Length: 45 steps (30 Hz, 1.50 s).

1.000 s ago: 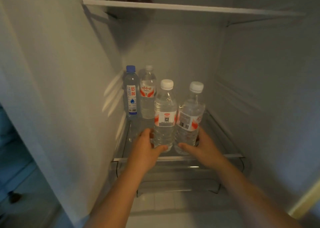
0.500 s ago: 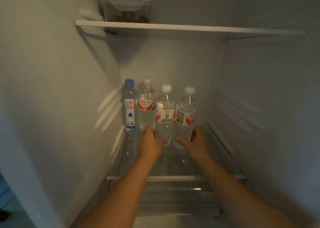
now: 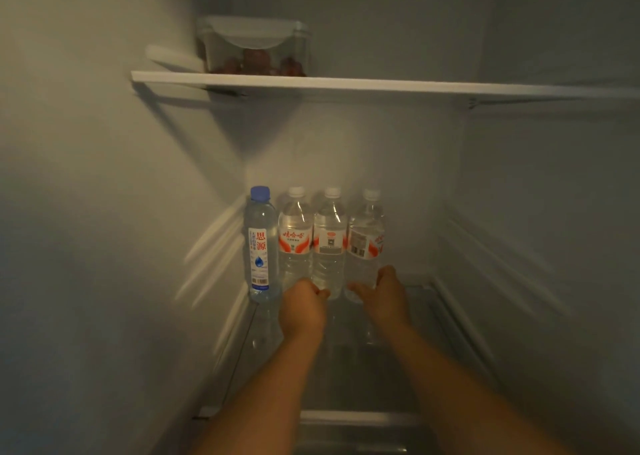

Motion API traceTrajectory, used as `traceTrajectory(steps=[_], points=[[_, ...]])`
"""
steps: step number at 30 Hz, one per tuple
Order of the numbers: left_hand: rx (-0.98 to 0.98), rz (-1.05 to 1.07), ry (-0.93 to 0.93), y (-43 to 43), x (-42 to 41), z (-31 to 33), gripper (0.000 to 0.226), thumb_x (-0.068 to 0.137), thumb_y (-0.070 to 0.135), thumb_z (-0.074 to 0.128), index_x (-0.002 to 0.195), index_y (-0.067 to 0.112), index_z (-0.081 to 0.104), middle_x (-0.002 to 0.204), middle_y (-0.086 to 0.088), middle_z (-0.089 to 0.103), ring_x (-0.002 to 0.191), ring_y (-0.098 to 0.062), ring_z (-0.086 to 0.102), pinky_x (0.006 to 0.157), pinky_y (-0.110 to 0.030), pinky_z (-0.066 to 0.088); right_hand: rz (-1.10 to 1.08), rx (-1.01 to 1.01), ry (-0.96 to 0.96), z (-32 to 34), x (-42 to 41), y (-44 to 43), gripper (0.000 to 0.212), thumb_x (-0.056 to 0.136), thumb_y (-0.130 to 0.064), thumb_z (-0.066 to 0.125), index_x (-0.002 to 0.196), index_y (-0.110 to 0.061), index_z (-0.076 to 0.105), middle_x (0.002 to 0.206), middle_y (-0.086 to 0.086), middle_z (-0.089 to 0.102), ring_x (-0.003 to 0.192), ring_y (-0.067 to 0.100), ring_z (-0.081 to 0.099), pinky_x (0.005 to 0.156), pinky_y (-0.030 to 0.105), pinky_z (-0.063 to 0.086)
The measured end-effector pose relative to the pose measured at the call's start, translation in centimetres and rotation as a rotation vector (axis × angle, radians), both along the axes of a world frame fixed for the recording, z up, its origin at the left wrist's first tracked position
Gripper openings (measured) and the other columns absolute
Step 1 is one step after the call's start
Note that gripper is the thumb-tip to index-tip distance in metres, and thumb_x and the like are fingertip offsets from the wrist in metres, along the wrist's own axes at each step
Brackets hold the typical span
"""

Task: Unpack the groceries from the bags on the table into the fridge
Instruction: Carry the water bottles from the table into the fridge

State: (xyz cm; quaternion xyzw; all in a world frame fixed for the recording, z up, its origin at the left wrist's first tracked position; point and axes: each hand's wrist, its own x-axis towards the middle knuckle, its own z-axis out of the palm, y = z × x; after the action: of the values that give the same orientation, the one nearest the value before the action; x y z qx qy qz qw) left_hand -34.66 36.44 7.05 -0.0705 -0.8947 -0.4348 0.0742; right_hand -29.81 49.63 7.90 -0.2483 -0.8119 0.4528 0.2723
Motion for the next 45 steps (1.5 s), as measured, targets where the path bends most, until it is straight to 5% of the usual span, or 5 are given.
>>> traceTrajectory(steps=[19, 22, 28, 36, 45], points=[[0.12, -0.323, 0.071, -5.0, 6.3, 0.6, 0.03, 0.09, 0.044, 0.068, 0.111, 0.023, 0.064, 0.114, 0.001, 0.065, 0.106, -0.018, 0.061, 0.091, -0.037, 0.051, 0.211, -0.082, 0.059, 2.9, 9.7, -4.7, 0.049, 0.097, -0.02, 0.063, 0.141, -0.021, 0.043, 0.12, -0.009, 0.045, 0.114, 0.004, 0.04, 0.077, -0.002, 0.032], [-0.105, -0.258, 0.306, -7.4, 9.2, -1.4, 0.036, 0.09, 0.047, 0.065, 0.117, 0.022, 0.064, 0.13, -0.003, 0.058, 0.13, -0.029, 0.044, 0.107, -0.045, 0.039, 0.123, 0.148, -0.058, 0.7, 12.8, -5.7, 0.063, 0.095, -0.035, 0.064, 0.15, -0.016, 0.039, 0.149, 0.002, 0.046, 0.137, 0.02, 0.042, 0.113, 0.025, 0.032], [-0.331, -0.167, 0.543, -11.5, 14.7, -4.8, 0.053, 0.092, 0.057, 0.046, 0.132, 0.026, 0.06, 0.155, -0.007, 0.042, 0.148, -0.033, 0.024, 0.118, -0.053, 0.024, -0.17, 0.779, -0.226, -5.0, 18.8, -9.3, 0.055, 0.092, -0.051, 0.042, 0.134, -0.02, 0.059, 0.143, 0.01, 0.055, 0.131, 0.032, 0.05, 0.108, 0.054, 0.035], [-0.51, -0.281, 0.305, -16.1, 21.4, -10.2, 0.079, 0.098, 0.061, 0.037, 0.158, 0.035, -0.007, 0.163, 0.006, -0.028, 0.152, -0.021, -0.023, 0.125, -0.05, 0.0, 0.0, 0.659, -0.392, -10.5, 26.0, -13.1, 0.072, 0.096, -0.061, 0.029, 0.159, -0.034, 0.005, 0.167, -0.005, -0.011, 0.154, 0.026, -0.001, 0.12, 0.057, 0.008], [-0.594, -0.214, 0.019, -20.3, 34.6, -11.0, 0.077, 0.093, 0.074, 0.016, 0.158, 0.039, -0.008, 0.166, 0.003, -0.018, 0.153, -0.028, -0.018, 0.12, -0.056, -0.008, 0.25, 0.442, -0.495, -11.2, 36.8, -16.4, 0.064, 0.1, -0.062, 0.026, 0.156, -0.041, 0.003, 0.166, -0.012, -0.011, 0.153, 0.022, -0.011, 0.121, 0.056, -0.002]])
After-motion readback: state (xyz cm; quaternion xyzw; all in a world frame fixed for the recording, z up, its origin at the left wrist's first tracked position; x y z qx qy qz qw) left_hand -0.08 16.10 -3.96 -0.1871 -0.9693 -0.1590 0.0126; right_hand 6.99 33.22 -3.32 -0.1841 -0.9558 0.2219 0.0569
